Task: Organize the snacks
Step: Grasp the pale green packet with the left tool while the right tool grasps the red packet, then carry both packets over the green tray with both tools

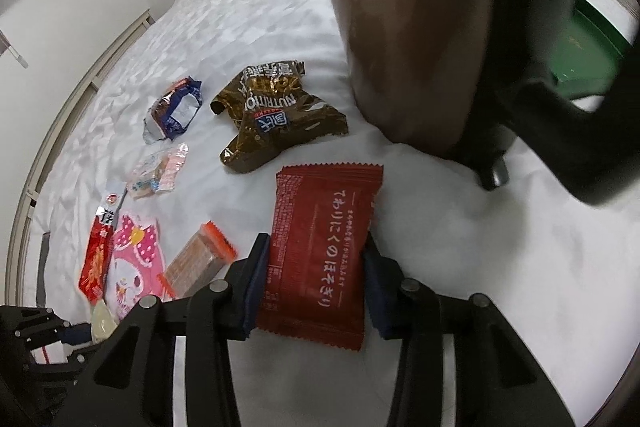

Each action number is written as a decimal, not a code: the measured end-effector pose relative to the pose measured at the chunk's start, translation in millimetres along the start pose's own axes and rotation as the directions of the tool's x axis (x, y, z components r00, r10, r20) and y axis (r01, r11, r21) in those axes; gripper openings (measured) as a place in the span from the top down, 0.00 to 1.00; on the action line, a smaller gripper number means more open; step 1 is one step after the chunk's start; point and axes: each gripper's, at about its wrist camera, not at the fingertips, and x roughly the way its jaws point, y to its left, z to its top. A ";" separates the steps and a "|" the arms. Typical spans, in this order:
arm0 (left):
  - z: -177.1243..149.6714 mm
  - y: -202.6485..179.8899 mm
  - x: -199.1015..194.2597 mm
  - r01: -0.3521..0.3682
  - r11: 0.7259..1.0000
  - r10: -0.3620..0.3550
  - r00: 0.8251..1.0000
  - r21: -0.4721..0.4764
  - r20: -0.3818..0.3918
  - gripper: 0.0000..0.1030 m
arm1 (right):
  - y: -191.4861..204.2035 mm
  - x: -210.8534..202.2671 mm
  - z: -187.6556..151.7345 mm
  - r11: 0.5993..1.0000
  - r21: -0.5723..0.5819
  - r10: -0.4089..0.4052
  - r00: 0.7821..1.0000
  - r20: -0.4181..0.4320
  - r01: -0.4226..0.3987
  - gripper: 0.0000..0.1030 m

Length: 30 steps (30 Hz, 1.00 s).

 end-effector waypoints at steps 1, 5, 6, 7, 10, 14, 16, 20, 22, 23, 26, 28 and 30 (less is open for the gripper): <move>-1.6 0.2 -4.2 0.000 1.000 0.000 1.000 -0.009 0.009 0.85 | -1.1 -4.8 -2.2 1.000 0.002 0.008 1.000 0.006 -0.008 0.00; -6.9 4.1 -22.7 0.008 0.998 -0.004 0.998 -0.061 0.059 0.85 | -4.3 -21.4 -9.9 1.000 -0.007 0.027 0.999 0.020 -0.027 0.00; -13.3 3.8 -25.7 0.012 0.997 -0.007 0.998 -0.073 0.070 0.85 | -5.0 -26.1 -12.4 0.999 -0.008 0.036 0.999 0.022 -0.036 0.00; -17.2 5.7 -29.8 0.016 0.996 -0.009 0.997 -0.086 0.081 0.85 | -4.8 -30.9 -14.9 0.999 -0.017 0.042 0.999 0.023 -0.041 0.00; -29.9 7.2 -40.2 0.032 0.991 -0.018 0.993 -0.128 0.113 0.85 | -5.1 -44.3 -22.9 0.998 -0.041 0.055 0.998 0.022 -0.054 0.00; -47.6 -6.8 -41.0 0.062 0.984 -0.036 0.988 -0.169 0.152 0.85 | -8.3 -57.5 -36.5 0.995 -0.068 0.068 0.998 0.003 -0.068 0.00; -48.2 -17.2 -43.2 0.071 0.983 -0.043 0.985 -0.167 0.166 0.85 | -13.2 -63.7 -44.6 0.995 -0.074 0.070 0.998 -0.005 -0.070 0.00; -37.1 -42.6 -40.3 0.101 0.982 -0.071 0.981 -0.162 0.181 0.85 | -30.0 -78.2 -55.2 0.996 -0.071 0.055 0.998 0.005 -0.054 0.00; -32.1 -59.8 -42.4 0.111 0.983 -0.083 0.979 -0.147 0.184 0.85 | -41.1 -85.3 -56.1 0.997 -0.059 0.044 0.999 0.018 -0.043 0.00; -29.9 -67.8 -42.0 0.115 0.983 -0.088 0.979 -0.141 0.183 0.85 | -50.1 -90.3 -55.6 0.998 -0.047 0.038 0.999 0.028 -0.037 0.00; -19.3 -103.4 -39.7 0.139 0.985 -0.120 0.977 -0.102 0.175 0.85 | -71.7 -101.7 -53.6 1.000 -0.018 0.023 0.998 0.055 -0.022 0.00; -10.8 -128.5 -36.6 0.146 0.987 -0.133 0.977 -0.065 0.167 0.85 | -92.4 -110.8 -50.3 1.000 0.010 0.012 0.997 0.077 -0.013 0.00; -1.1 -153.2 -31.9 0.139 0.990 -0.133 0.978 -0.028 0.160 0.85 | -112.1 -117.5 -46.9 0.999 0.034 -0.006 0.996 0.093 0.003 0.00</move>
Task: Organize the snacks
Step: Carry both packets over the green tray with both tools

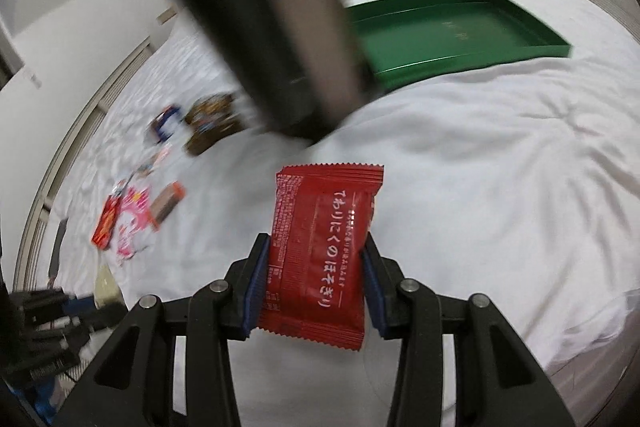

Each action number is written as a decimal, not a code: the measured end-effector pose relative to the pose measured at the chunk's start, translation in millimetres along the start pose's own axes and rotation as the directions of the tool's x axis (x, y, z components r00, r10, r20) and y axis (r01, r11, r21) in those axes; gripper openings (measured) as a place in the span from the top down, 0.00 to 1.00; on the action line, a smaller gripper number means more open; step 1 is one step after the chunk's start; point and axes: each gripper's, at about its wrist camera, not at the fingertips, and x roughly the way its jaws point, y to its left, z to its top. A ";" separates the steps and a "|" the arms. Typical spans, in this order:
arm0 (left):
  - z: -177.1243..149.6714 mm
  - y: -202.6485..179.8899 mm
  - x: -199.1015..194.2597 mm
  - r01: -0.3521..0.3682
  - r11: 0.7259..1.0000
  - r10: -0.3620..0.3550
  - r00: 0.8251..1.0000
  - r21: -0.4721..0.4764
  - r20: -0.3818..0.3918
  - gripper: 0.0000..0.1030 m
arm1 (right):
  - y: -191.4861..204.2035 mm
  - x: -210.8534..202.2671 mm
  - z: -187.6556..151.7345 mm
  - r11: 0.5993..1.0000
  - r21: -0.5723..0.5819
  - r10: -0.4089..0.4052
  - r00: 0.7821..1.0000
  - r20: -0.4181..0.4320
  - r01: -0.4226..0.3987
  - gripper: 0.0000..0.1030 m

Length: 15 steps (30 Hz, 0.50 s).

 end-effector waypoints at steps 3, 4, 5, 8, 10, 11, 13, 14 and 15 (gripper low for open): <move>13.4 -36.3 15.9 0.012 0.999 -0.011 1.000 0.052 -0.016 0.85 | -36.8 -8.5 8.7 0.998 0.046 -0.035 0.999 0.027 0.033 0.00; 18.5 -48.9 20.4 0.013 0.997 -0.012 1.000 0.072 -0.019 0.85 | -45.3 -10.0 11.6 0.997 0.058 -0.045 0.998 0.034 0.043 0.00; 23.8 -61.2 24.0 0.017 0.995 -0.015 1.000 0.093 -0.019 0.85 | -58.6 -12.4 16.0 0.996 0.075 -0.058 0.997 0.045 0.054 0.00; 42.2 -95.2 32.7 0.045 0.989 -0.043 0.999 0.144 -0.022 0.85 | -85.1 -16.7 26.3 0.991 0.104 -0.086 0.994 0.067 0.079 0.00; 57.4 -118.7 36.6 0.066 0.981 -0.065 0.998 0.181 -0.011 0.85 | -105.5 -21.2 35.4 0.987 0.121 -0.113 0.990 0.087 0.102 0.00; 64.7 -129.9 38.7 0.077 0.978 -0.078 0.997 0.196 -0.005 0.85 | -116.3 -23.1 40.6 0.985 0.130 -0.128 0.987 0.096 0.115 0.00; 77.2 -148.1 41.8 0.092 0.972 -0.096 0.995 0.218 0.004 0.85 | -133.9 -25.1 49.6 0.980 0.146 -0.148 0.983 0.107 0.132 0.00; 88.8 -161.3 44.8 0.101 0.967 -0.107 0.994 0.236 0.013 0.85 | -144.0 -25.7 55.3 0.977 0.155 -0.163 0.980 0.113 0.144 0.00; 97.4 -168.5 46.5 0.102 0.963 -0.110 0.994 0.248 0.019 0.85 | -152.0 -26.3 59.6 0.975 0.161 -0.173 0.978 0.118 0.153 0.00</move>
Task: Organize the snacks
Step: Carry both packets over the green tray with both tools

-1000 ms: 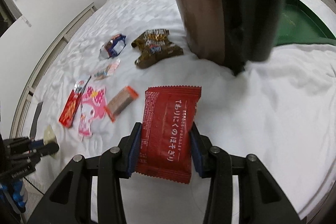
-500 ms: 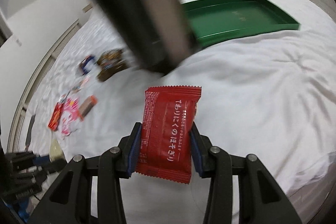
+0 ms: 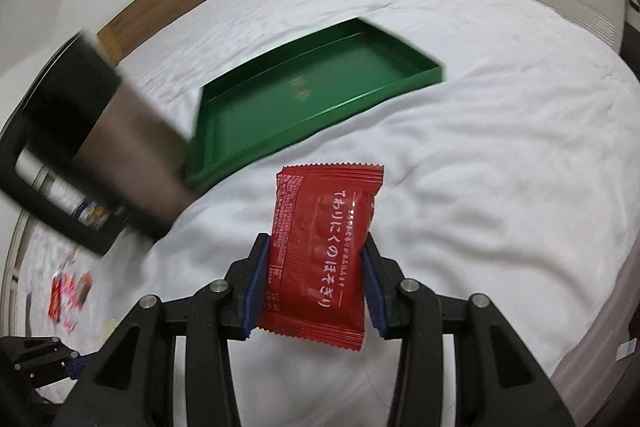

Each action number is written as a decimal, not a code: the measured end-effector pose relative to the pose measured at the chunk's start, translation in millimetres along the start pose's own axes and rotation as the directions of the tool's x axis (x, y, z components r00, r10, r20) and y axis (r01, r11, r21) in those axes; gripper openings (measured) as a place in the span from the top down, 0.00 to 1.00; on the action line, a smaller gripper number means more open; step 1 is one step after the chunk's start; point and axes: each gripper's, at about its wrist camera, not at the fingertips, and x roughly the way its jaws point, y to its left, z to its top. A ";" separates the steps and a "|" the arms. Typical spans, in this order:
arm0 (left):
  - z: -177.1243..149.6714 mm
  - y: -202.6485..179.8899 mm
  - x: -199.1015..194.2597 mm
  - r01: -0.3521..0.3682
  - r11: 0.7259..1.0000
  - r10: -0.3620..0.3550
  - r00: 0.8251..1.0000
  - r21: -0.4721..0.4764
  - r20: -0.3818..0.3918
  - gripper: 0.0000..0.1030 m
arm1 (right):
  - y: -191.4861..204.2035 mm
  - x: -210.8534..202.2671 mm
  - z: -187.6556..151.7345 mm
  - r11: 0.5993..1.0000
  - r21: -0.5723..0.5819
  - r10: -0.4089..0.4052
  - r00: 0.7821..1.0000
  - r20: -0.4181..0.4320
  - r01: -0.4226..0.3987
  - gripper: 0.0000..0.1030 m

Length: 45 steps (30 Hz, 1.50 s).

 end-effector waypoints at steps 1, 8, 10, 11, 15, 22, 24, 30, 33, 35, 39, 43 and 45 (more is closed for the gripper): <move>7.8 -3.6 3.0 0.001 1.000 -0.001 1.000 0.008 0.005 0.85 | -6.5 1.5 6.1 1.000 0.002 -0.008 1.000 0.008 0.008 0.00; 81.5 -7.0 26.3 0.021 0.999 -0.019 0.998 -0.029 0.063 0.85 | -34.9 16.3 54.2 0.999 -0.007 -0.042 0.998 0.049 0.043 0.00; 98.9 -1.4 34.5 0.006 0.998 -0.001 0.997 -0.059 0.074 0.85 | -37.1 21.2 70.2 0.999 -0.019 -0.046 0.997 0.063 0.047 0.00; 111.1 4.6 40.5 -0.002 0.996 0.009 0.997 -0.086 0.079 0.85 | -37.6 24.8 77.0 0.998 -0.026 -0.047 0.997 0.069 0.049 0.00; 140.7 19.7 56.1 -0.049 0.989 0.065 0.991 -0.141 0.114 0.85 | -34.8 42.9 108.3 0.997 -0.065 -0.043 0.995 0.089 0.049 0.00; 186.1 53.3 100.0 -0.123 0.958 0.156 0.982 -0.260 0.108 0.85 | -27.0 96.6 157.9 0.991 -0.118 -0.049 0.996 0.074 0.058 0.00; 190.5 58.9 107.7 -0.142 0.949 0.176 0.979 -0.282 0.101 0.85 | -21.3 111.5 165.6 0.986 -0.152 -0.059 0.996 0.060 0.068 0.00; 197.8 70.2 127.3 -0.170 0.929 0.202 0.977 -0.329 0.068 0.85 | -19.5 151.5 179.3 0.979 -0.180 -0.096 0.995 0.010 0.096 0.00; 197.2 73.1 132.5 -0.176 0.922 0.205 0.977 -0.345 0.050 0.85 | -25.6 163.8 179.8 0.980 -0.168 -0.108 0.994 -0.009 0.105 0.00; 197.7 75.1 138.3 -0.182 0.920 0.206 0.978 -0.346 0.034 0.85 | -27.8 168.6 178.5 0.980 -0.166 -0.114 0.993 -0.019 0.109 0.00; 199.2 75.5 142.9 -0.184 0.921 0.206 0.978 -0.343 0.029 0.85 | -29.0 173.5 174.5 0.979 -0.170 -0.122 0.992 -0.031 0.115 0.00; 199.2 76.1 144.7 -0.180 0.923 0.202 0.979 -0.339 0.031 0.85 | -26.6 176.4 173.4 0.973 -0.195 -0.136 0.990 -0.031 0.127 0.00; 198.8 75.7 144.5 -0.180 0.925 0.202 0.979 -0.335 0.031 0.84 | -26.9 176.6 174.4 0.973 -0.193 -0.138 0.990 -0.032 0.129 0.00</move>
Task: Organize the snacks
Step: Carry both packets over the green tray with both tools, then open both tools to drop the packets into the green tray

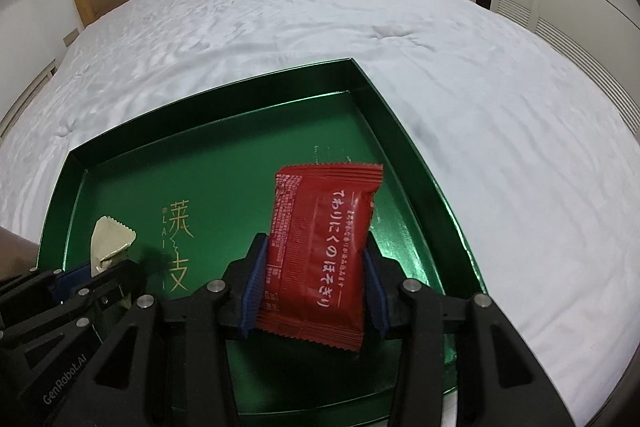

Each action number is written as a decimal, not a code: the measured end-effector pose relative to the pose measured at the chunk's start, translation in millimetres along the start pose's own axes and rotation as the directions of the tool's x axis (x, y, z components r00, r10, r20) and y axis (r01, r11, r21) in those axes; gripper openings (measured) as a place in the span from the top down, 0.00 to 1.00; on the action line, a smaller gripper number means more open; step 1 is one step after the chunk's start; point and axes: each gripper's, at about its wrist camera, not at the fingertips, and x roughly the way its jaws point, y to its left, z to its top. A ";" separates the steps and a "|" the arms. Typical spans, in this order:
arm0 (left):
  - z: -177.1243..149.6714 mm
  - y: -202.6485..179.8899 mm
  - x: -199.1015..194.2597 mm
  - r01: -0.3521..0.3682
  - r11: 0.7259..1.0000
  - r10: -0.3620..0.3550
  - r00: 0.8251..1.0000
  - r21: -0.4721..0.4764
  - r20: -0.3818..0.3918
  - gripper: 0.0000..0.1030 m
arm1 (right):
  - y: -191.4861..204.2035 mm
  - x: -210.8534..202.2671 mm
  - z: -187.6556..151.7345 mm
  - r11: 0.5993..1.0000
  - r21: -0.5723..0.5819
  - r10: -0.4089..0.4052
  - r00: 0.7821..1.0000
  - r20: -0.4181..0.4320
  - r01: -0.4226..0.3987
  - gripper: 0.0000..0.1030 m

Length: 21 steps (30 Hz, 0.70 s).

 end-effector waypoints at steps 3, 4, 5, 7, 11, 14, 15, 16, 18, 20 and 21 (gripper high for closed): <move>2.5 1.2 1.8 0.007 1.000 -0.007 1.000 0.004 -0.004 0.81 | 2.4 0.4 -1.3 1.000 -0.019 -0.020 1.000 0.001 0.020 0.00; 2.4 1.5 1.1 0.017 1.000 -0.017 1.000 0.000 -0.006 0.76 | 3.1 0.2 -1.5 1.000 -0.023 -0.019 1.000 0.000 0.019 0.00; 2.9 1.1 0.4 0.020 1.000 -0.020 1.000 -0.001 -0.005 0.74 | 3.0 -0.4 -1.7 1.000 -0.023 -0.019 1.000 -0.001 0.019 0.00; 3.7 0.2 -3.3 0.018 1.000 -0.018 1.000 0.003 0.008 0.67 | 2.0 -3.0 -1.1 1.000 -0.019 -0.015 1.000 -0.002 0.015 0.00; 5.0 -4.3 -13.9 0.013 1.000 -0.013 1.000 0.018 0.022 0.60 | 1.9 -12.5 -0.3 1.000 -0.024 -0.016 1.000 0.008 0.016 0.00; 4.0 -6.3 -22.9 0.007 1.000 -0.008 1.000 0.028 0.030 0.56 | 2.5 -23.1 -1.3 1.000 -0.024 -0.010 1.000 0.017 0.011 0.00; 3.7 -6.2 -25.1 0.005 1.000 -0.006 0.999 0.030 0.031 0.56 | 3.0 -28.0 -1.7 1.000 -0.026 -0.011 1.000 0.022 0.011 0.00; 2.9 -6.6 -29.9 0.006 0.999 -0.007 0.999 0.031 0.033 0.56 | 3.3 -33.8 -2.1 1.000 -0.026 -0.011 1.000 0.026 0.012 0.00; 0.9 -6.3 -39.7 0.013 0.999 -0.014 0.999 0.033 0.038 0.56 | 3.6 -47.5 -2.9 1.000 -0.020 -0.010 0.999 0.039 0.011 0.00; -1.9 -7.6 -51.0 0.022 0.999 -0.024 0.999 0.042 0.047 0.56 | 5.0 -60.6 -4.1 1.000 -0.022 -0.017 0.999 0.051 0.018 0.00; -3.3 -8.4 -54.9 0.029 0.998 -0.031 0.998 0.048 0.051 0.56 | 5.3 -69.6 -4.7 0.999 -0.024 -0.026 0.998 0.060 0.028 0.00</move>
